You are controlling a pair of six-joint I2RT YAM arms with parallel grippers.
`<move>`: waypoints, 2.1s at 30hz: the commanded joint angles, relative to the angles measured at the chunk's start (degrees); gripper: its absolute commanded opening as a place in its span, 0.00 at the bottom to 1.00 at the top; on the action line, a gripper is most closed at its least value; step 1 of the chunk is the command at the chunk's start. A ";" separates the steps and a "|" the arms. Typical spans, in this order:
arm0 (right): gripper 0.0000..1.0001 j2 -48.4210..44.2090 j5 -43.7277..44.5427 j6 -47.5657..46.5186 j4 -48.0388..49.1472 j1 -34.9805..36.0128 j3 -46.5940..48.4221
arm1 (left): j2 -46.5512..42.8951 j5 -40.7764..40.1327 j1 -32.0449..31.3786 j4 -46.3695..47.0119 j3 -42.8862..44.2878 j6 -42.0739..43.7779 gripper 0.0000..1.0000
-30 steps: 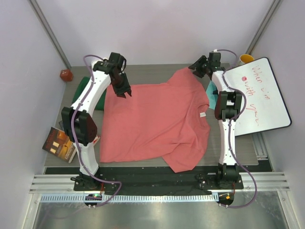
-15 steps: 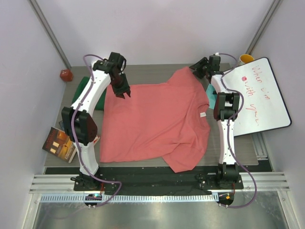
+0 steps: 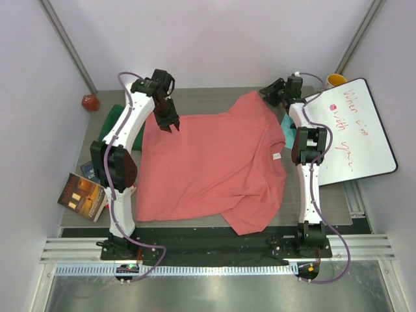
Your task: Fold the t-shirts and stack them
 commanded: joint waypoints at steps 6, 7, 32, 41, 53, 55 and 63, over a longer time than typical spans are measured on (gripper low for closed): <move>0.45 1.11 -7.26 -4.78 -5.74 1.25 -1.61 | 1.55 0.64 -0.01 -1.09 2.49 0.10 0.32; 0.44 1.11 -8.13 -4.87 -5.74 1.34 -1.96 | 1.55 0.55 -0.10 -1.09 2.40 0.10 0.32; 0.01 -1.00 -5.33 -6.01 -5.83 1.95 -2.14 | 3.04 -0.67 0.60 -0.56 1.08 0.19 0.32; 0.01 -4.25 -5.06 -5.84 -5.74 1.16 -1.43 | 3.39 -1.46 6.66 8.84 -3.41 -4.20 0.32; 0.01 -9.70 -4.98 -6.80 -6.44 1.34 -2.40 | 7.96 -1.29 8.16 11.92 0.29 -4.82 0.32; 0.01 -10.93 -4.98 -6.63 -6.36 1.34 -3.27 | 8.66 -1.73 8.77 12.45 0.20 -4.99 0.32; 0.01 -14.71 -5.59 -6.98 -7.67 1.51 -8.02 | 10.42 -0.85 13.51 19.81 -0.24 -7.63 0.45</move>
